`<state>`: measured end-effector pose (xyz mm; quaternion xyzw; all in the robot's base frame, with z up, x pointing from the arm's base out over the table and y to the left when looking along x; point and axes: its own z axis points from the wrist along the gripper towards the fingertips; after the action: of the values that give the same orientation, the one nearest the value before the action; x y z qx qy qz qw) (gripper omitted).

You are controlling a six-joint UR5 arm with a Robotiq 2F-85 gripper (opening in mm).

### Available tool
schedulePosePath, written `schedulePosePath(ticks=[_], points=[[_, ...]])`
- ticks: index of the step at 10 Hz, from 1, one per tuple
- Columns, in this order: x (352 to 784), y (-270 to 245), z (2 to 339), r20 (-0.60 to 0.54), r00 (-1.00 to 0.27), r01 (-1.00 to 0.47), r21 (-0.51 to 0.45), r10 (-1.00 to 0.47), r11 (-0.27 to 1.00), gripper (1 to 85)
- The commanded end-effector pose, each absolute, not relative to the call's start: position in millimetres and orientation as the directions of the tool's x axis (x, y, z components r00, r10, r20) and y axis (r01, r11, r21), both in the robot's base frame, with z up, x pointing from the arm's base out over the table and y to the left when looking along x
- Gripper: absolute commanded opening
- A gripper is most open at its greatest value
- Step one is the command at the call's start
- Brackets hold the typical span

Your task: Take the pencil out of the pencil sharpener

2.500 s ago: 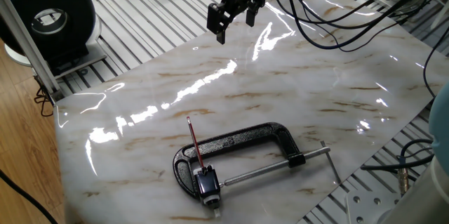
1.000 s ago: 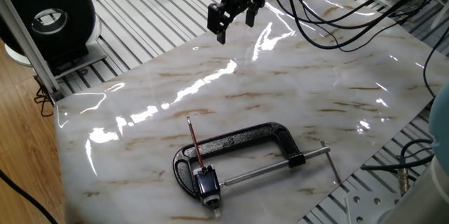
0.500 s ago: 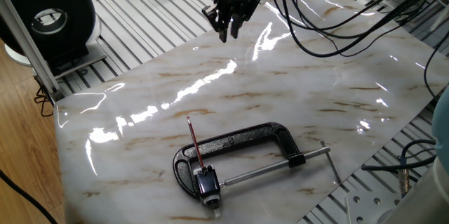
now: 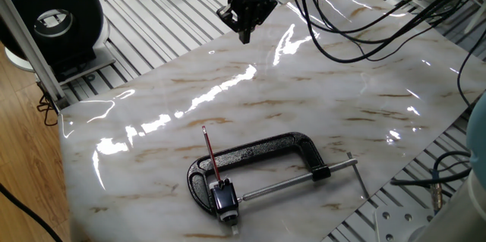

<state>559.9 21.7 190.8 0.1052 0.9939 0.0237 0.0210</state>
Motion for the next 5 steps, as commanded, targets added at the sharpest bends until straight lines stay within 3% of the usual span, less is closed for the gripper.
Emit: schedulePosePath(ticks=[1,5], points=[[563.0,21.6,193.7,-0.044,-0.979,0.198,0.044,0.2,0.979,1.0],[563.3,22.1,192.7,-0.044,-0.977,0.207,0.049,0.209,0.977,1.0]])
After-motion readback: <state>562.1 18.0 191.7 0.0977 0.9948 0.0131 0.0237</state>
